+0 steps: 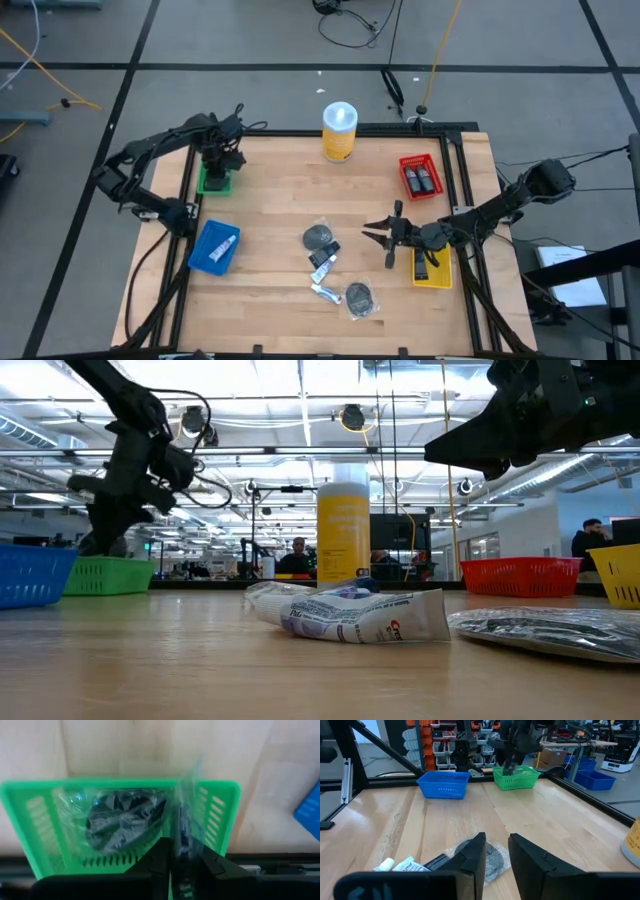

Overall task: Pick & Place Travel size toiletries
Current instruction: Put the hairbrush into the green bin

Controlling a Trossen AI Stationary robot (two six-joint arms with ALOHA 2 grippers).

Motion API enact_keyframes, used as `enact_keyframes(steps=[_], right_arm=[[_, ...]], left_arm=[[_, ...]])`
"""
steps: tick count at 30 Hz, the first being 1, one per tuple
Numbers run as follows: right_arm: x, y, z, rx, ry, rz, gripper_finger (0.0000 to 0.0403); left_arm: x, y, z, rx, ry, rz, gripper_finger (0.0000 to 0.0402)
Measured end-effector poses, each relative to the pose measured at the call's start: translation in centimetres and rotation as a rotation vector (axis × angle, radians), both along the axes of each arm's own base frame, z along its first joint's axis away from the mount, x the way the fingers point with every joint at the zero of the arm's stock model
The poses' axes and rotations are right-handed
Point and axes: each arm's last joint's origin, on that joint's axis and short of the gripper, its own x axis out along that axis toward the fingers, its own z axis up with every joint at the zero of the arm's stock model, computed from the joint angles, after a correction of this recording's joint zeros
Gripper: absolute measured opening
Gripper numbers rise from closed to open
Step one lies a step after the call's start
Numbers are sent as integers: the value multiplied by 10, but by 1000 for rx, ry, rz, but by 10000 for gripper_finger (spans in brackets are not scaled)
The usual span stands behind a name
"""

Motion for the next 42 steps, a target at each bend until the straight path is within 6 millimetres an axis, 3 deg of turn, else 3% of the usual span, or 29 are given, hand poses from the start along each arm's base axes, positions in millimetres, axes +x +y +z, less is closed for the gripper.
enact_keyframes(steps=[6, 12, 18, 24, 27, 30, 38, 42], right_arm=[[0, 0, 0, -1, 0, 0, 75], [0, 0, 0, -1, 0, 0, 75], [0, 0, 0, -1, 0, 0, 75], [0, 0, 0, -1, 0, 0, 75], [0, 0, 0, -1, 0, 0, 75], [0, 0, 0, -1, 0, 0, 75], [0, 0, 0, 7, -1, -1, 75], [0, 0, 0, 6, -1, 0, 75]], left_arm=[[-7, 5, -9, 30, -3, 124, 57], [-15, 12, -7, 96, 71, 219, 126], [-16, 18, 13, 147, 115, 301, 207], [-10, 23, 38, 212, 108, 413, 233], [-9, 23, 50, 231, 118, 496, 221], [-7, 21, 53, 179, 72, 543, 184], [-5, 34, 27, 225, 65, 637, 19], [0, 41, 12, 223, 76, 702, 16]])
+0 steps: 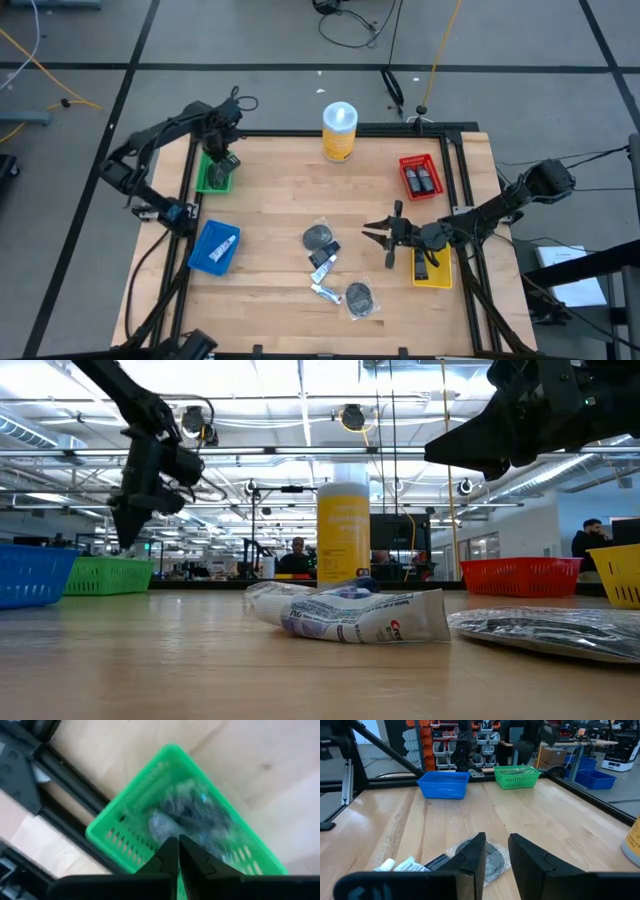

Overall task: Pick & Place Travel size toiletries
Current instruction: Put the hairbrush into the green bin, then put the shaving cream into the yellow bin

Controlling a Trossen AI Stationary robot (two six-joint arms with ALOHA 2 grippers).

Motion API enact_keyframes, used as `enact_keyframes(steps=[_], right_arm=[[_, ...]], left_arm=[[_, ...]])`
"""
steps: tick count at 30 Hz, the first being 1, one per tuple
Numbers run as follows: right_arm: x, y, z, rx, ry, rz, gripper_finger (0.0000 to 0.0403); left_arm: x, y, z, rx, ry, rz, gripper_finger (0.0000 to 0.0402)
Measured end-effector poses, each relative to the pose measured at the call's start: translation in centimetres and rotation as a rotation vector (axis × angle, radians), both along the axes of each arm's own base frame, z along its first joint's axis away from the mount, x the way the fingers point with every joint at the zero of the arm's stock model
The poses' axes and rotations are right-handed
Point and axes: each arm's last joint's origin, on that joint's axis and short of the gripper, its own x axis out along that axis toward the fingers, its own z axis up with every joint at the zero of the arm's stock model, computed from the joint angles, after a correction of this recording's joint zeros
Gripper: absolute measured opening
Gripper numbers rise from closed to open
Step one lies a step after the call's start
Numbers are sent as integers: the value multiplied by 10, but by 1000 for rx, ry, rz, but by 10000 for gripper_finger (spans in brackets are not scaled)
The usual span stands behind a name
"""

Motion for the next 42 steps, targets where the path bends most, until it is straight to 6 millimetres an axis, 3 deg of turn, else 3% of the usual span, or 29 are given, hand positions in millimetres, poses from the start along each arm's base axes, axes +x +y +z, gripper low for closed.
enact_keyframes(steps=[10, 18, 21, 26, 31, 34, 38, 42], right_arm=[[0, 0, 0, 0, 0, 0, 75], [0, 0, 0, 0, 0, 0, 75], [0, 0, 0, -1, 1, 0, 75], [0, 0, 0, -3, 1, 1, 75], [1, 0, -2, -6, 9, -2, 75], [2, 0, -7, -15, 32, -3, 75], [5, 1, -15, -19, 67, -4, 75], [6, 5, -26, 34, 101, 13, 75]], left_arm=[[14, 10, -40, -89, 90, 77, 8], [18, 15, -52, -101, 93, 71, 5], [16, 7, -41, -112, 105, 80, 13], [14, -12, -3, 8, 20, 79, 3], [18, -39, 41, 235, -186, 80, 10], [27, -60, 58, 384, -372, 31, 8], [40, -91, 58, 514, -641, -89, 3], [54, -122, 40, 563, -914, -240, 11]])
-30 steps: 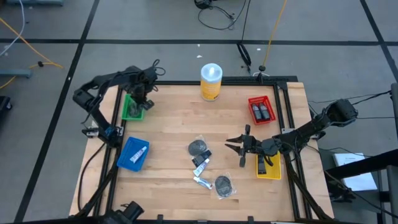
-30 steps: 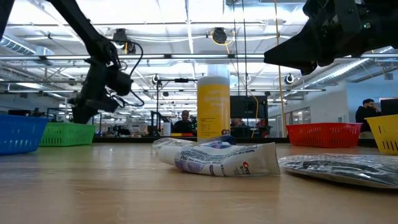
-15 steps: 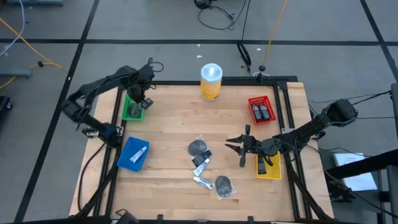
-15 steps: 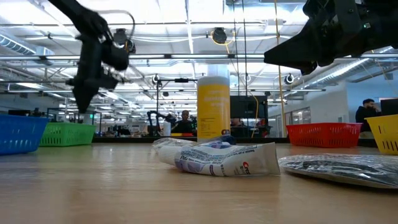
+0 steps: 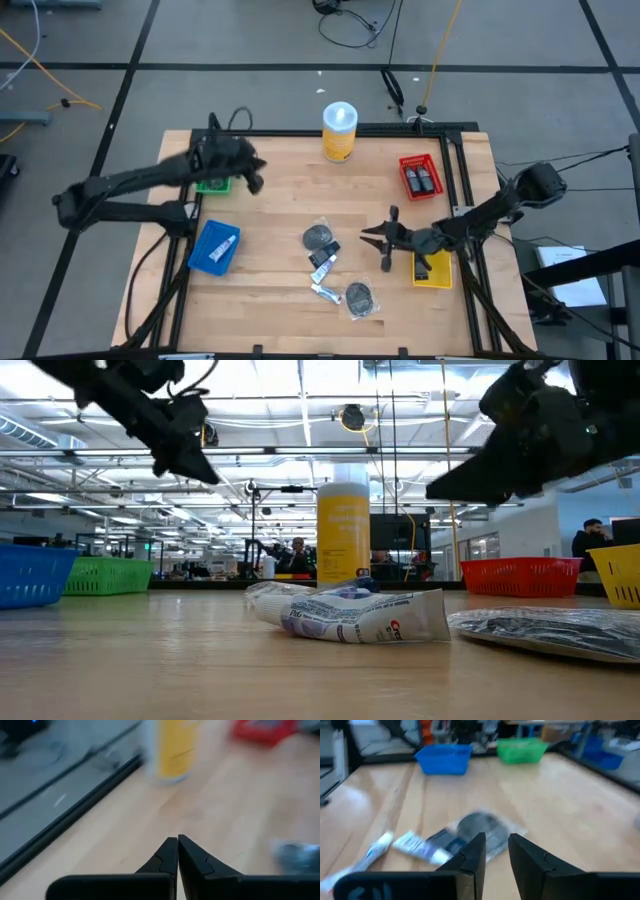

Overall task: Pick & Place Travel size toiletries
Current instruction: Put the shaving cream into the yellow bin

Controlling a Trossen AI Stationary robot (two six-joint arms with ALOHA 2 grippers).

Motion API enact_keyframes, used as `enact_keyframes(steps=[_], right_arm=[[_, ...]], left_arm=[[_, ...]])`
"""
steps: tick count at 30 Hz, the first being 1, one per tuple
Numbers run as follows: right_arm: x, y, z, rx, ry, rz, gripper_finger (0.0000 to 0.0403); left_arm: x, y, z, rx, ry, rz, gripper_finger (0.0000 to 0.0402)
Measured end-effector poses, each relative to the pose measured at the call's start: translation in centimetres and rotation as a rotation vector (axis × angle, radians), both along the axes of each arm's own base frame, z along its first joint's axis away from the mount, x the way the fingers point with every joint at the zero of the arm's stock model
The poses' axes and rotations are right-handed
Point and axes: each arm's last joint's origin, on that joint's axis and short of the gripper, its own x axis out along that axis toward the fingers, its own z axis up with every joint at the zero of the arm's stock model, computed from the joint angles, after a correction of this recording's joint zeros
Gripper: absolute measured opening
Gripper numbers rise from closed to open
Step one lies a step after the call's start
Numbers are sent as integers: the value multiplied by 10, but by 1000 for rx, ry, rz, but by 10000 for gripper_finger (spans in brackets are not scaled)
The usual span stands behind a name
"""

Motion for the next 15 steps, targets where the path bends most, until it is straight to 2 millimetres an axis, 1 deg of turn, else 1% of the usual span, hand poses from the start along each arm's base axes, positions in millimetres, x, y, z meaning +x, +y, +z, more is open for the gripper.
enact_keyframes(steps=[2, 5, 8, 11, 13, 15], right_arm=[[1, 1, -6, -6, 26, 19, 75], [4, -1, -9, -12, 20, 14, 75], [7, -4, -10, -34, 11, 5, 75], [11, -9, -9, -65, -9, -11, 75], [13, -14, -8, -85, -28, -23, 75], [15, -18, -8, -96, -27, -10, 75]], left_arm=[[8, -15, -13, 32, -103, -98, 7], [16, -37, -31, 69, -249, -214, 2], [22, -56, -46, 104, -404, -311, 10], [24, -73, -63, 113, -476, -392, 16], [27, -81, -67, 111, -505, -429, 16], [30, -87, -72, 104, -488, -463, 14]])
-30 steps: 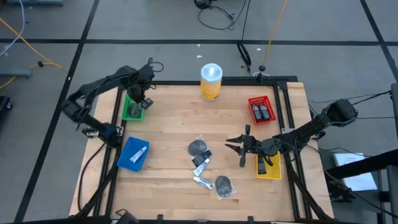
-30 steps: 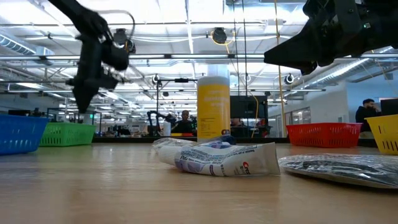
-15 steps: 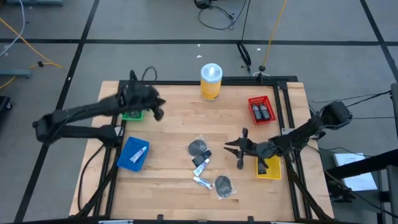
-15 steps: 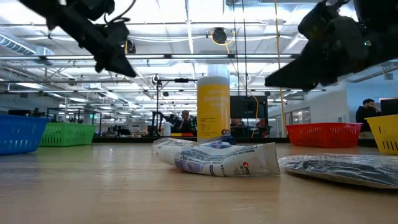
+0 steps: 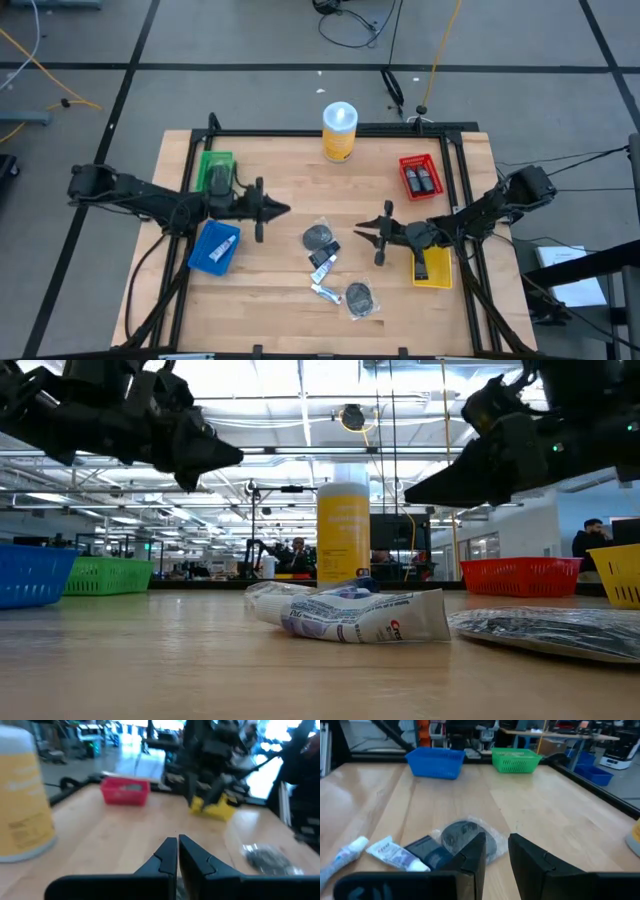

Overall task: Pick & Place Travel size toiletries
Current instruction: Put the shaving cream into the yellow bin

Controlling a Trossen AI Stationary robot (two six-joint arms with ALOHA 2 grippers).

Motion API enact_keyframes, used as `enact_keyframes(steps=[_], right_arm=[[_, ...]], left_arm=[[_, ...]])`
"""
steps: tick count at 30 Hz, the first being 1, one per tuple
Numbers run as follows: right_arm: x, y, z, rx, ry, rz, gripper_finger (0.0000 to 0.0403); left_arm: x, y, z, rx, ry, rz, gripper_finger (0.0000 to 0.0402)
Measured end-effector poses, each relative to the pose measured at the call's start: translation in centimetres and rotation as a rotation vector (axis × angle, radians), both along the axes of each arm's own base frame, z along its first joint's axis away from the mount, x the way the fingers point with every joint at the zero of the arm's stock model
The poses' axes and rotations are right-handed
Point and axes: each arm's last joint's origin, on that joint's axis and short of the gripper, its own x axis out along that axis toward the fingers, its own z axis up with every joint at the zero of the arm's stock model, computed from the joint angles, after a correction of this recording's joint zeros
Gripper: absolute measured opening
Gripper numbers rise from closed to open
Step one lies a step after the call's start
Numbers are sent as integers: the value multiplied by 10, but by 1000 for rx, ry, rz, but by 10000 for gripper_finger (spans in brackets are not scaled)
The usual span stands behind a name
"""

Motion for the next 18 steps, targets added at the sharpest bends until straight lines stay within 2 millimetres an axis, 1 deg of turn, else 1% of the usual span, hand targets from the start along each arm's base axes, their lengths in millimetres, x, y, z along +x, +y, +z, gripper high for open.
enact_keyframes(steps=[2, 5, 7, 11, 13, 18], right_arm=[[2, -4, -1, 3, 7, 17, 76], [4, -11, -1, 2, 13, 52, 82], [5, -15, -1, 7, 18, 84, 93], [10, -20, 2, 44, 14, 170, 132], [14, -21, 2, 64, 39, 211, 155], [19, -20, 3, 107, 77, 270, 207]], left_arm=[[4, -4, -4, 26, 20, -18, 9], [13, -5, 0, 123, -17, -26, 2], [19, -5, 3, 162, -37, -26, 5], [32, -5, 6, 195, -45, -28, 17], [38, -5, 7, 201, -44, -28, 20], [50, -5, 6, 188, -28, -31, 11]])
